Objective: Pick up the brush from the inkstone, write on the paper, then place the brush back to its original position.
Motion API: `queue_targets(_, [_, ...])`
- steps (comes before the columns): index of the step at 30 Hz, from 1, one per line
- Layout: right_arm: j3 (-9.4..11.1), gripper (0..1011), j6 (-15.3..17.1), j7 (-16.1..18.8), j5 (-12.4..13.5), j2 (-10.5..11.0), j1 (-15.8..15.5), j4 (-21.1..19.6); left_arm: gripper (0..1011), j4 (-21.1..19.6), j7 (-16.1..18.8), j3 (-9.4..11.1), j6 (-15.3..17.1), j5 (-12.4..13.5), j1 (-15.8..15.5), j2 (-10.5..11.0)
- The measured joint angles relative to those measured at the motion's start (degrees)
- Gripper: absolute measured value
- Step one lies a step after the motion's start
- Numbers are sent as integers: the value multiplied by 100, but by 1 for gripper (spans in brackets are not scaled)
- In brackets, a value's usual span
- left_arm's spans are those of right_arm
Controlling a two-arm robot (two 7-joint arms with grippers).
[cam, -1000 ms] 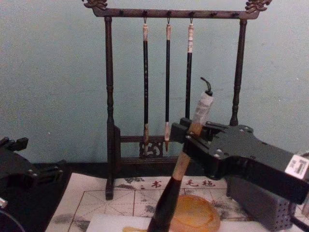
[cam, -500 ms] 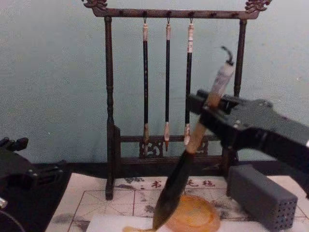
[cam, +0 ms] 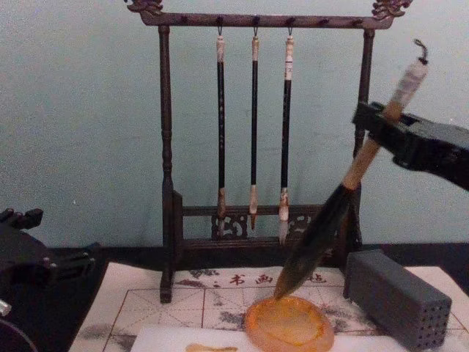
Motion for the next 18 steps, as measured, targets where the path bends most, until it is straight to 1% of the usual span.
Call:
queue_targets(3, [131, 185, 229, -201, 180, -93, 27, 67, 1001, 0, 0, 0, 0, 0, 0, 0])
queue_targets(4, [212, 185, 372, -350, 295, -161, 53, 122, 1001, 0, 0, 0, 0, 0, 0, 0])
queue_targets(7, [310, 185, 544, -529, 429, -242, 101, 219, 1001, 0, 0, 0, 0, 0, 0, 0])
queue_targets(8, [368, 185, 684, -638, 552, -295, 140, 285, 1001, 0, 0, 0, 0, 0, 0, 0])
queue_targets(10, [421, 185, 819, -726, 672, -341, 184, 354, 1001, 0, 0, 0, 0, 0, 0, 0])
queue_targets(11, [472, 185, 952, -813, 807, -389, 232, 431, 1001, 0, 0, 0, 0, 0, 0, 0])
queue_targets(12, [496, 185, 1023, -856, 882, -412, 254, 468, 1001, 0, 0, 0, 0, 0, 0, 0])
queue_targets(13, [535, 185, 1140, -926, 1014, -452, 301, 537, 1001, 0, 0, 0, 0, 0, 0, 0])
queue_targets(14, [535, 185, 1140, -926, 1014, -452, 301, 537, 1001, 0, 0, 0, 0, 0, 0, 0])
queue_targets(17, [568, 185, 1321, -1029, 1251, -503, 398, 688, 1001, 0, 0, 0, 0, 0, 0, 0])
queue_targets(18, [568, 185, 1352, -1043, 1294, -509, 418, 711, 1001, 0, 0, 0, 0, 0, 0, 0])
